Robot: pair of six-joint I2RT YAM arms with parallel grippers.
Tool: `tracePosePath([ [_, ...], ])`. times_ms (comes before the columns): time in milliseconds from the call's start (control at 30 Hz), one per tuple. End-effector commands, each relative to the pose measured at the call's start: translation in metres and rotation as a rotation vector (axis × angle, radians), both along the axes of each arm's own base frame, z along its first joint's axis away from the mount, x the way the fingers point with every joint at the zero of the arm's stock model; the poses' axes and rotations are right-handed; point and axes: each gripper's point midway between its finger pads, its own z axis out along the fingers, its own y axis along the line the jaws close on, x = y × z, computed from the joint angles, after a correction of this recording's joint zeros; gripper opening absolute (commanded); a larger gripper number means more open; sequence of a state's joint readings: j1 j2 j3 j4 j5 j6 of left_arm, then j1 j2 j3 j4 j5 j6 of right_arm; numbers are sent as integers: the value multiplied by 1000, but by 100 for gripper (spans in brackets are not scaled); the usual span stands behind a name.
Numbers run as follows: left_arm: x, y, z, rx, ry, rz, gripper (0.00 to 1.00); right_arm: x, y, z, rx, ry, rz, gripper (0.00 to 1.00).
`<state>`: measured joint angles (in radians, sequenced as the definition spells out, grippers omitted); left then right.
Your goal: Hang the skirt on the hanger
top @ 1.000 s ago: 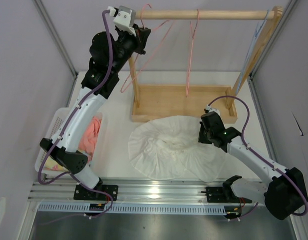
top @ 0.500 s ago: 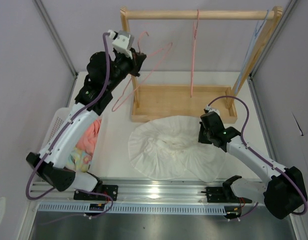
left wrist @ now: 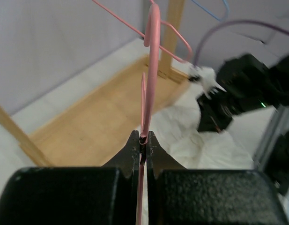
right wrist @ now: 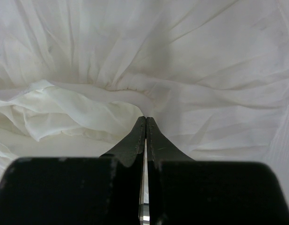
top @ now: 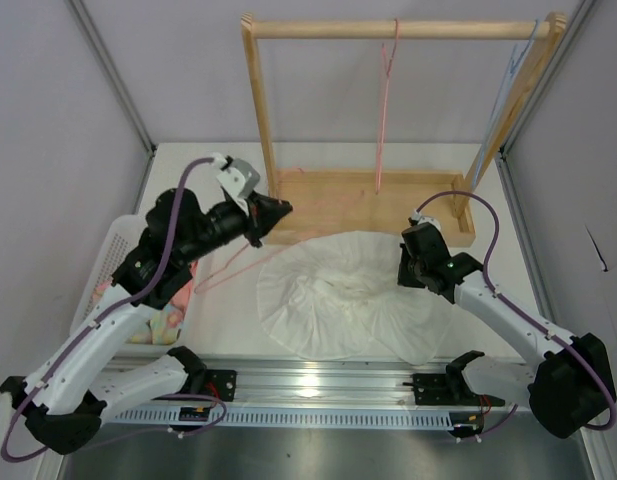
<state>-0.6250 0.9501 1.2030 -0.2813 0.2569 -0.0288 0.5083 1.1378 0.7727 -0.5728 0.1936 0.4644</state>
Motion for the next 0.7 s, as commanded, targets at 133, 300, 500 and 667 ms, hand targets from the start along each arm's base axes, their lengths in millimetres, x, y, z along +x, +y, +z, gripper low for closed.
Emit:
tracePosePath([
  [133, -66, -44, -86, 124, 183, -223, 0, 5, 1, 22, 11, -45, 8, 0],
  [300, -76, -53, -107, 137, 211, -263, 0, 4, 2, 29, 24, -55, 8, 0],
  [500, -67, -67, -123, 157, 205, -262, 0, 3, 8, 37, 28, -67, 22, 0],
  [667, -54, -84, -124, 175, 198, -271, 0, 1, 14, 39, 22, -63, 32, 0],
])
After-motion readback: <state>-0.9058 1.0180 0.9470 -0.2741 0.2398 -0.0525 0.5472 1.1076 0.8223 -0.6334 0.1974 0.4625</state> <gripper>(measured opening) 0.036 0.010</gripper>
